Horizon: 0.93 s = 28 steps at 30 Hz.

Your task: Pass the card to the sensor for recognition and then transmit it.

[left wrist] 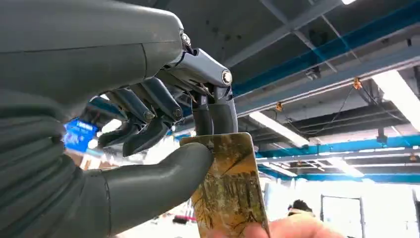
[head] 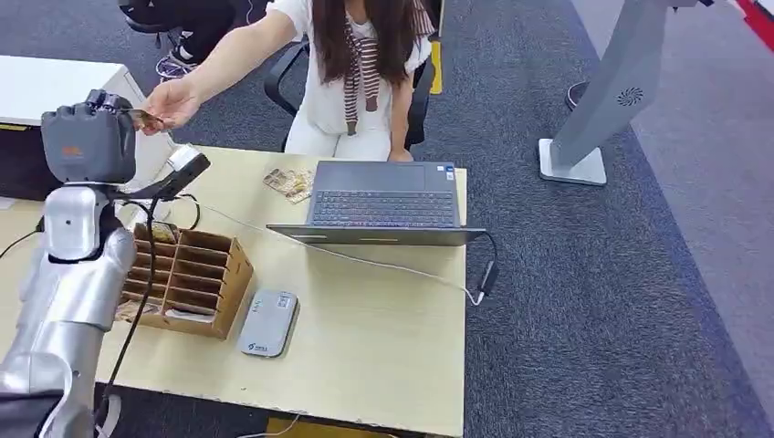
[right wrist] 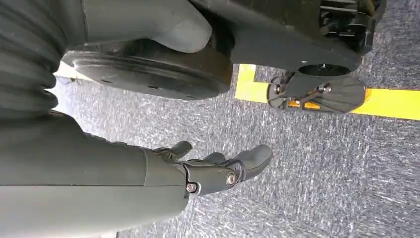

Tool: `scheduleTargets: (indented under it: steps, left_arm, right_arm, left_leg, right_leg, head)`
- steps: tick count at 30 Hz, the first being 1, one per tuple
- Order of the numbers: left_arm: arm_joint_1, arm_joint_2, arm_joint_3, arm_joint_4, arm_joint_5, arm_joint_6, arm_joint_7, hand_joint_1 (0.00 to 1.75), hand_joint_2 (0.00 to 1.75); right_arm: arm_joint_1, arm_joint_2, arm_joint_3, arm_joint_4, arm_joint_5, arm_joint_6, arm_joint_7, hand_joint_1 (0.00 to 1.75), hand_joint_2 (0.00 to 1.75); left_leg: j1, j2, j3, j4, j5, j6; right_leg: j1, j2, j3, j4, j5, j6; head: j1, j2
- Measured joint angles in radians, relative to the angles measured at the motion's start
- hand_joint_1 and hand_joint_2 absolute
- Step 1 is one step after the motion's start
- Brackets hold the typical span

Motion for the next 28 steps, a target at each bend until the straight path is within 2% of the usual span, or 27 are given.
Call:
scheduleTargets:
  steps: [4,10,11,12,16,20,24,26,28]
  left_arm:
    - [-0.082,-0.017,-0.033,0.135,-0.033,0.015,0.026,1.75,1.75]
    - [-0.122,-0.028,-0.06,0.234,-0.052,0.025,0.043,1.75,1.75]
    - [-0.126,-0.03,-0.06,0.244,-0.051,0.026,0.043,0.72,1.75]
    - [-0.131,-0.032,-0.061,0.257,-0.048,0.026,0.043,0.0,1.75]
    - [-0.133,-0.034,-0.061,0.283,-0.036,0.048,0.042,0.0,1.75]
    - [-0.115,-0.034,-0.061,0.274,0.069,0.09,-0.028,0.0,1.75]
    - [0.03,-0.009,-0.058,0.11,0.211,0.097,-0.115,0.0,1.75]
    - [0.146,0.014,-0.04,-0.018,0.355,0.096,-0.184,0.0,1.75]
    - [0.287,0.033,0.0,-0.165,0.559,0.086,-0.281,0.0,1.75]
  right_arm:
    - [-0.001,-0.002,0.005,0.0,0.0,0.007,0.005,0.0,1.75]
    - [-0.002,-0.004,0.01,0.0,0.003,0.012,0.009,0.0,1.75]
    - [-0.002,-0.004,0.01,0.0,0.003,0.012,0.01,0.0,1.75]
    - [-0.002,-0.004,0.01,0.0,0.003,0.012,0.011,0.0,1.75]
    - [-0.003,-0.005,0.011,0.0,0.006,0.012,0.018,0.0,1.75]
    - [-0.004,-0.005,0.01,0.0,0.006,0.01,0.024,0.0,1.75]
    - [-0.003,-0.005,0.009,0.0,-0.007,0.01,0.019,0.0,1.75]
    - [-0.001,-0.005,0.006,0.0,-0.022,0.006,0.011,0.0,1.75]
    - [0.003,-0.005,-0.003,0.0,-0.037,0.002,0.0,0.0,1.75]
  left_leg:
    - [0.0,0.0,0.0,0.0,0.0,0.0]
    - [0.0,0.001,0.0,0.0,0.0,0.0]
    - [0.0,0.001,0.0,0.0,0.0,0.0]
    - [0.0,0.001,0.0,0.0,0.0,0.0]
    - [0.0,0.001,0.0,0.0,0.0,0.0]
    - [0.0,0.001,-0.001,0.0,0.0,0.0]
    - [0.0,0.003,-0.001,0.0,-0.001,0.0]
    - [0.0,0.005,-0.001,-0.001,-0.001,0.0]
    - [0.0,0.008,-0.001,-0.001,-0.003,-0.001]
  right_leg:
    - [0.0,0.0,0.001,0.0,0.001,0.001]
    - [0.0,0.001,0.0,0.0,0.0,0.001]
    - [0.0,0.001,0.0,0.0,0.0,0.001]
    - [0.0,0.002,0.0,0.0,0.0,0.001]
    - [0.0,0.001,-0.001,0.0,0.0,0.001]
    - [0.0,0.001,0.0,0.0,0.0,0.001]
    - [0.0,0.004,-0.001,0.001,0.0,0.001]
    - [0.0,0.005,-0.001,0.001,-0.001,0.0]
    - [0.0,0.007,-0.002,0.001,-0.001,0.0]
  head:
    - [0.0,0.0]
    - [-0.001,0.0]
    - [0.0,0.0]
    - [0.0,0.0]
    - [0.0,0.0]
    - [0.0,0.0]
    - [-0.001,0.0]
    - [0.0,0.0]
    - [-0.001,0.0]
